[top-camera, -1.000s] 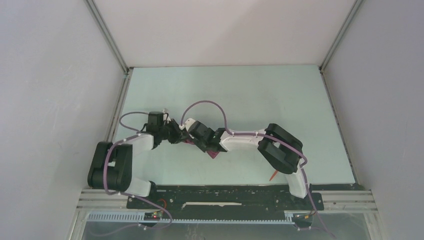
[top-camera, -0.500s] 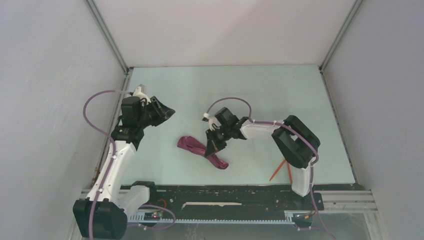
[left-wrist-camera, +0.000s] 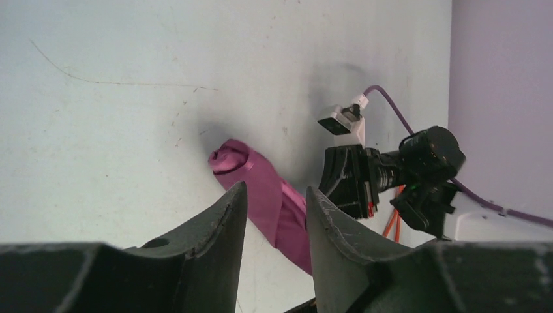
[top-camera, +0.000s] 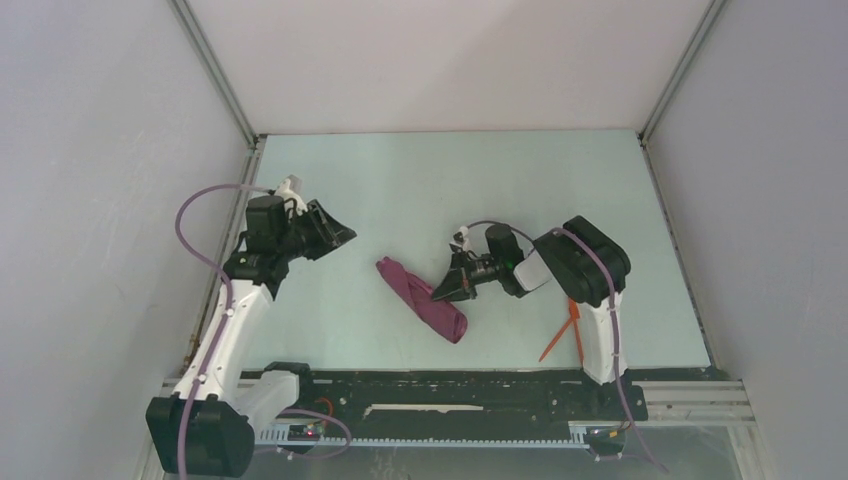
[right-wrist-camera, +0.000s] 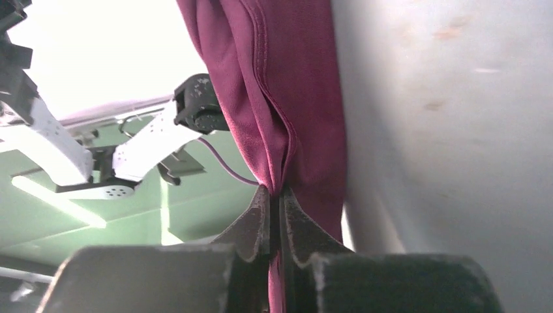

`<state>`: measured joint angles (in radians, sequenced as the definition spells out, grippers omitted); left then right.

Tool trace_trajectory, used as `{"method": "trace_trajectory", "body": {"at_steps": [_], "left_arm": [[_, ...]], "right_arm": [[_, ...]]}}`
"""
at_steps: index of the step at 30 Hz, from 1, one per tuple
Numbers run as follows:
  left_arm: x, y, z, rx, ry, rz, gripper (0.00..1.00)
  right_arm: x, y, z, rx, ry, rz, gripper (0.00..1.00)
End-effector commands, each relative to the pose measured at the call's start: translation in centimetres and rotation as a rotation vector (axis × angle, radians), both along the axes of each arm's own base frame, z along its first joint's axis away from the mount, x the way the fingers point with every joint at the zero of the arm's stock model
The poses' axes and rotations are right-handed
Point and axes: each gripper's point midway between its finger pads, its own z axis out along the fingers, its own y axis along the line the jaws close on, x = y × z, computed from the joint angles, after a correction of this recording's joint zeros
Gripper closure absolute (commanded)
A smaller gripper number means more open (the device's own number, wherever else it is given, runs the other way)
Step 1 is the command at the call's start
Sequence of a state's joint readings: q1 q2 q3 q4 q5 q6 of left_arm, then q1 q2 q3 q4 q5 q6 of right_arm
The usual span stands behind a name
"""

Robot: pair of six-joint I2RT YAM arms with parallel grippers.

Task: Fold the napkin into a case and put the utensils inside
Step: Turn over the smaller rectangle-folded napkin at the center of the board, then rotate the smaller rectangle-folded napkin at the center of the board.

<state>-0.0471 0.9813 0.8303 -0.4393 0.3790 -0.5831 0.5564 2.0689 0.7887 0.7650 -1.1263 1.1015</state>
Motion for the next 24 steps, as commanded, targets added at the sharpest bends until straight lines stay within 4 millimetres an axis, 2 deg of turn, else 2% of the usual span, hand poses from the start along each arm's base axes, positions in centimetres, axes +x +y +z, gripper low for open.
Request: {"method": "trace_trajectory", "body": {"at_steps": [1,3,5,8,10,12,14,15,17,21,24], "left_arm": [[0.1,-1.2,0.5,-0.026,-0.011,-0.069,0.55],[0.2,-1.9,0.0,-0.03,0.008,-0.104,0.55],[0.3,-3.0,-0.6,-0.033,0.036,-0.154,0.55],[0.4,-5.8,-1.8,-0.065,0.083,-0.249,0.54],[0.2,-8.2,-2.6,-0.105,0.125,-0.333,0.53],[0.4,-10.8,-3.2,-0.152,0.148,-0.415,0.53],[0.6,-12.7,-4.9,-0.199,0.2,-0.461,0.56],[1.1,-13.1,-5.7,-0.21,0.219,-0.458,0.58],[2.1,-13.5,-7.1,-0.23,0.242,-0.433,0.61],[4.5,-14.5,-8.8,-0.276,0.25,-0.407,0.68],[6.0,-14.5,-10.1,-0.269,0.254,-0.363,0.69]], "right_arm": [[1.6,-1.7,0.5,0.092,-0.001,-0.025,0.89],[2.5,-3.0,-0.5,0.063,0.002,-0.061,0.8],[3.4,-4.3,-1.5,0.01,-0.023,-0.093,0.67],[4.9,-7.0,-2.8,-0.205,-0.108,-0.135,0.45],[6.1,-8.3,-1.2,-0.315,-0.207,-0.147,0.39],[7.0,-10.3,-0.2,-0.507,-0.304,-0.159,0.36],[6.5,-11.1,1.1,-0.67,-0.418,-0.12,0.35],[5.7,-10.8,1.8,-0.712,-0.451,-0.095,0.35],[3.3,-9.0,3.4,-0.691,-0.495,-0.037,0.33],[-2.0,-3.9,5.4,-0.5,-0.517,0.073,0.33],[-5.5,-1.6,5.8,-0.353,-0.479,0.131,0.32]]}}
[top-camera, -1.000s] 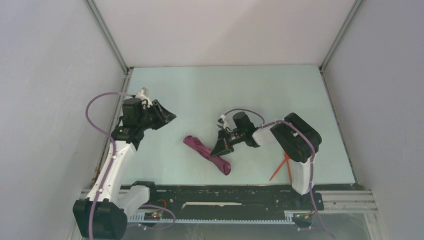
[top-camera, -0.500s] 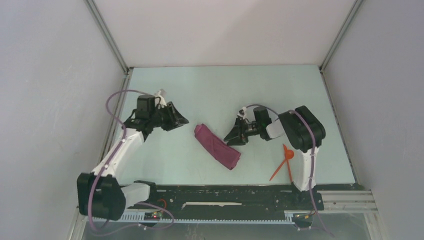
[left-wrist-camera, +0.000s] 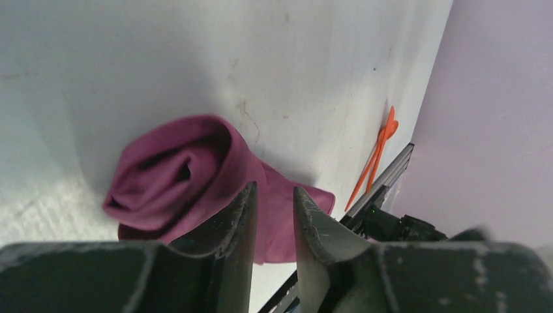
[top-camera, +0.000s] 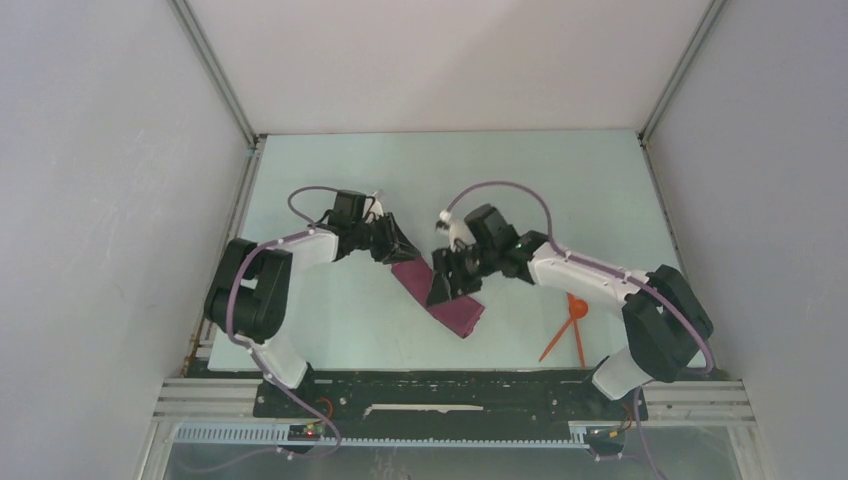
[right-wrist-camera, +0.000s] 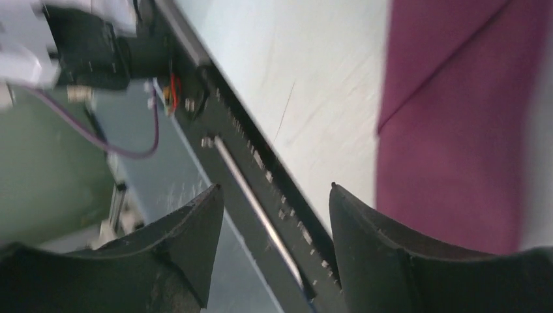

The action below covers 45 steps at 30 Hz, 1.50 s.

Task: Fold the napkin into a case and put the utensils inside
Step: Rotate the smaller rectangle-folded napkin at the center of the board.

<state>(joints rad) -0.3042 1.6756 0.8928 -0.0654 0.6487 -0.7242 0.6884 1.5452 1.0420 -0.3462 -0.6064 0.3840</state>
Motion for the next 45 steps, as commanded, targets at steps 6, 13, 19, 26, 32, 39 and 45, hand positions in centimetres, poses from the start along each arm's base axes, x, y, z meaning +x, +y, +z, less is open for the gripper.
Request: {"method": "trace_trajectory", "body": {"at_steps": [6,13,19,26,32,39,45], "left_arm": [[5.0,-0.8,-2.9,0.003,-0.032,0.076,0.7],[5.8,0.6,-5.8,0.075,0.007,0.097,0.72],[5.9,0.6,-0.8,0.024,-0.074,0.091,0.64],[5.3,0.3,7.1,-0.042,-0.198,0.09,0.51],[5.0,0.2,8.1,-0.034,-0.224,0.051,0.45],[5.1,0.4,7.1,0.043,-0.198,0.014,0.22],[5.0,2.6,3.5,0.258,-0.106,-0.055,0.21]], "right_arm": [[-8.8,0.4,-5.0,0.059,0.245,0.152,0.32],[-6.9,-2.8,-9.7,-0.126,0.208,0.011,0.32],[-6.8,-2.3,-7.5,-0.118,0.148,-0.018,0.32],[-5.2,-2.5,-10.0,-0.263,0.151,-0.27,0.32],[1.6,-7.9,-11.7,-0.381,0.1,-0.669,0.3],[17.8,-11.4,-8.9,-0.232,-0.015,-0.788,0.3],[19.7,-14.5,-6.4,-0.308,-0.023,-0.677,0.29]]}}
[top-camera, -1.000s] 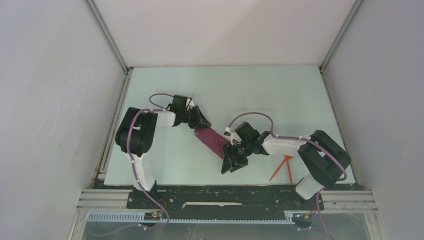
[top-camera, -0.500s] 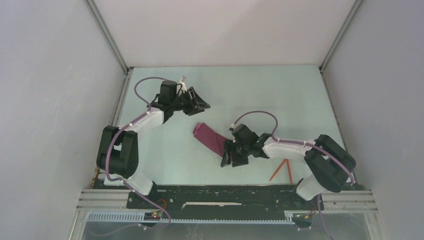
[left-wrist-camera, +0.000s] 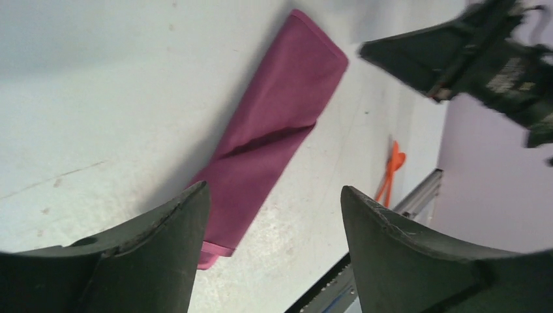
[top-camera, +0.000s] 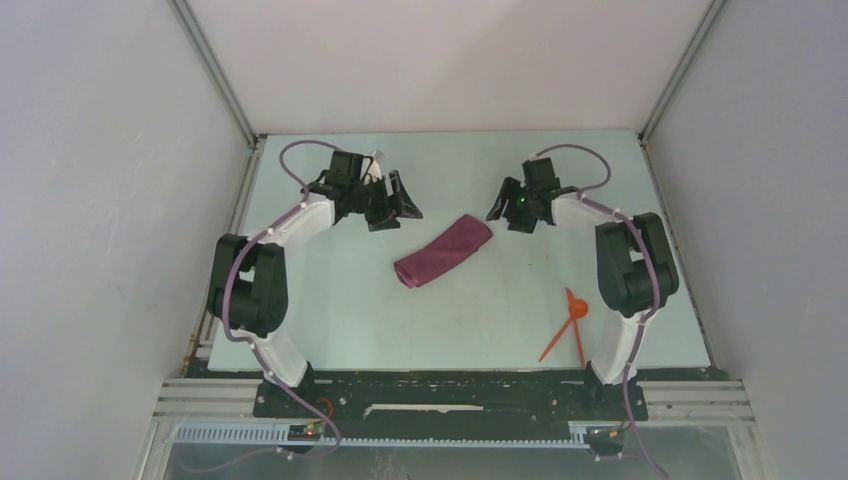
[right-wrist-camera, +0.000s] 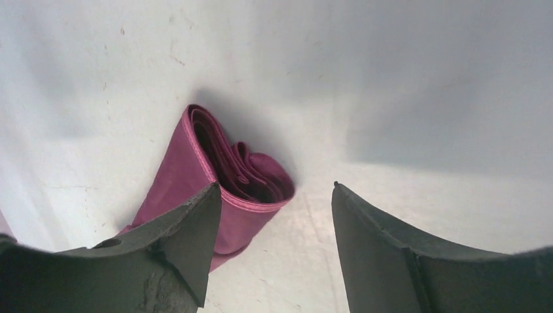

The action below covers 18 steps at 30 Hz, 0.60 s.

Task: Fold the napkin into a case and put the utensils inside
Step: Rotate the smaller rectangle-folded napkin at the center of the board.

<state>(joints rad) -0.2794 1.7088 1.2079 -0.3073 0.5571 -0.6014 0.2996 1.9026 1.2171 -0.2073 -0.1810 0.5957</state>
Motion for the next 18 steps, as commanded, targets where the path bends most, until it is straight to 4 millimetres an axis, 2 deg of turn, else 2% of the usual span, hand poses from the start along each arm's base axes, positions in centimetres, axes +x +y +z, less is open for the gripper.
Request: {"method": "trace_trajectory", "body": {"at_steps": [1,5,11,13,15,18], "left_arm": [[-1.0,2.0,-2.9,0.177,0.057,-0.053,0.21],[-2.7,1.7,-6.0,0.154,0.128,-0.063,0.22],[-5.1,2.5,-10.0,0.167,0.188,-0.036,0.25],[-5.6,2.5,-11.1,0.15,0.206,-0.011,0.28],[-6.0,2.1,-12.0,0.114,0.23,0.007,0.38],[-6.7,0.5,-12.3,0.026,0.254,0.03,0.47]], "right_arm": [[-2.6,-1.0,2.6,-0.064,0.013,0.173,0.29],[-8.3,2.6,4.0,0.121,0.051,0.358,0.29],[-13.3,5.0,3.7,0.172,0.073,0.466,0.27],[-14.3,6.2,3.5,0.208,0.095,0.5,0.27],[-14.3,6.6,3.4,0.219,0.091,0.485,0.27],[-12.7,4.4,3.2,0.256,0.095,0.331,0.27]]}}
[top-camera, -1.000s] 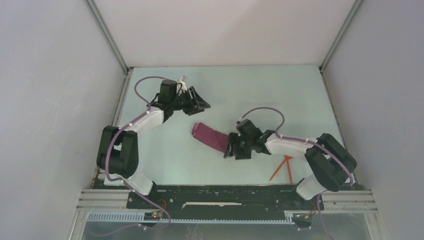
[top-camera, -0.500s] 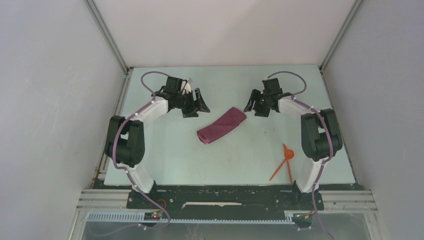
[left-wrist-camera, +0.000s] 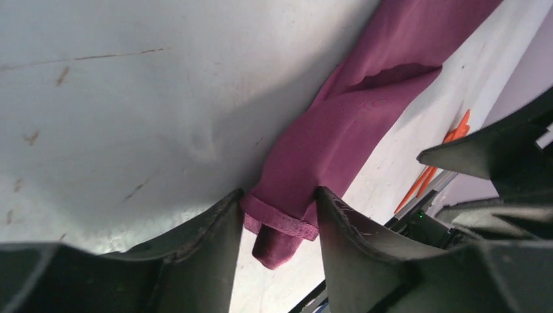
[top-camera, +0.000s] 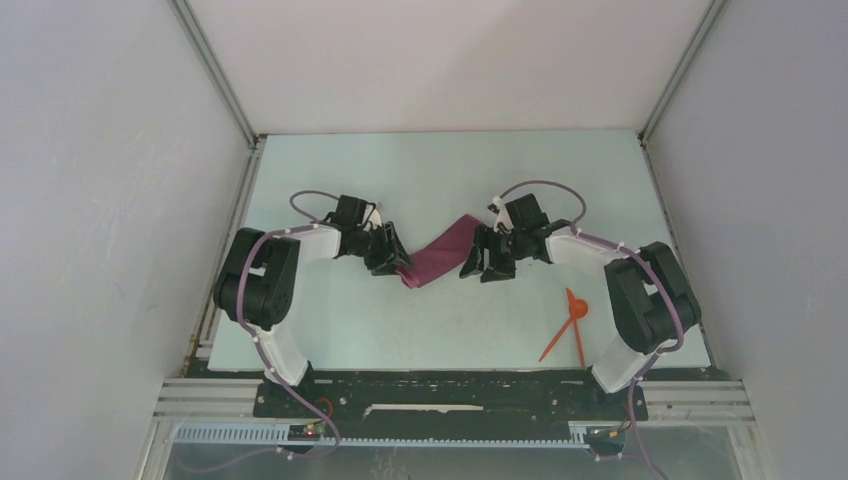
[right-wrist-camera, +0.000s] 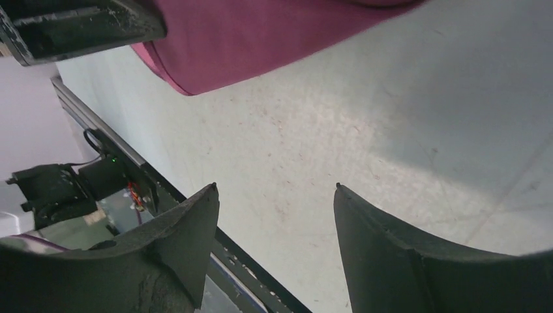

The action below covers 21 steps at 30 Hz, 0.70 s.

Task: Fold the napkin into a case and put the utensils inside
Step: Rotate the smaller rectangle-folded napkin at the center of the board.

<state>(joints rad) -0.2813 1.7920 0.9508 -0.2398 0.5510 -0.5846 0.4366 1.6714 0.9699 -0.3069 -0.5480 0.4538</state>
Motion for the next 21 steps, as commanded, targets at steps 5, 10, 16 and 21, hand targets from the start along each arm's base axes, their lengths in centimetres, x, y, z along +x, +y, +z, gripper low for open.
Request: {"method": "trace_trajectory", "body": {"at_steps": [5,10,16,21], "left_arm": [[-1.6,-6.5,-0.1,-0.246,0.028,0.127,0.51],[-2.9,-15.6,2.4,-0.495,0.09,0.151,0.5],[-2.8,-27.0,4.8,-0.711,0.17,0.176,0.44],[-3.7,-26.2,6.9,-0.709,0.105,0.183,0.29]], "right_arm": [[5.2,-8.5,1.7,-0.004,-0.065,-0.41,0.27],[6.9,-13.3,3.3,-0.093,-0.165,-0.502,0.27],[7.3,-16.5,5.0,-0.195,-0.239,-0.553,0.26],[6.2,-15.7,4.8,-0.183,-0.212,-0.457,0.25]]}}
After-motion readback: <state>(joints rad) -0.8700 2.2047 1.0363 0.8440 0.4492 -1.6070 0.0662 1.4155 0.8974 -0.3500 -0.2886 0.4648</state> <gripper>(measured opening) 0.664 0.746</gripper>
